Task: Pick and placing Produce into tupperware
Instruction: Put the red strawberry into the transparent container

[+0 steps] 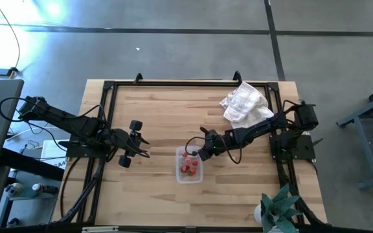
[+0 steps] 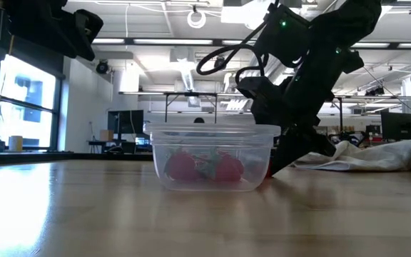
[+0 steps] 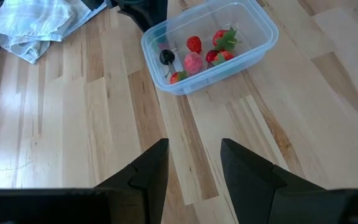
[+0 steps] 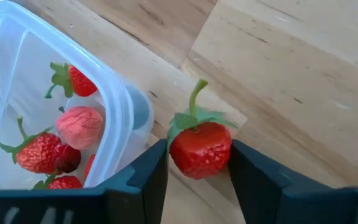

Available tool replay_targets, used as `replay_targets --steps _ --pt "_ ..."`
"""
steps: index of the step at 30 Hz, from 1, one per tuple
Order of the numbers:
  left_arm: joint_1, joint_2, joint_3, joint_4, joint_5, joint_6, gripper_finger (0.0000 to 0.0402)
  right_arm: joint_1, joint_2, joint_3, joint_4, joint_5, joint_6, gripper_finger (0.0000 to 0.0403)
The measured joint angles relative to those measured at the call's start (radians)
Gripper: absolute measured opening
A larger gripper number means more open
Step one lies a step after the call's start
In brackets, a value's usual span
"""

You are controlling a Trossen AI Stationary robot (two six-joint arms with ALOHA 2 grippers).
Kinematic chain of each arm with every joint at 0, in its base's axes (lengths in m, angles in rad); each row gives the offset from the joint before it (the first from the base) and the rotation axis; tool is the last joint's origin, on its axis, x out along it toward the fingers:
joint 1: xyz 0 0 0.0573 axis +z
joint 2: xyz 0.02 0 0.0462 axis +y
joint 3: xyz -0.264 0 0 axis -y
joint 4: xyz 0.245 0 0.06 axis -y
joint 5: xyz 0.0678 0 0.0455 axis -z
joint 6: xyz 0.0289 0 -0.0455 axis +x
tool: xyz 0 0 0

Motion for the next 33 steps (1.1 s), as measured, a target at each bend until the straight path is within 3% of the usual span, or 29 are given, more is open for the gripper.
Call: replay_targets --steps 19,26,33 --pt "0.0 0.0 0.0 0.0 0.0 0.0 0.0136 -0.004 -0.043 -0.004 -0.022 0.005 -0.037 0.0142" --pt "0.0 0.0 0.0 0.0 0.0 0.0 0.0136 -0.003 -0.126 -0.005 -0.148 0.002 -0.045 0.0142" --pt "0.0 0.0 0.0 0.0 0.0 0.0 0.0136 0.006 -0.259 -0.005 -0.161 -0.004 -0.061 0.0142"
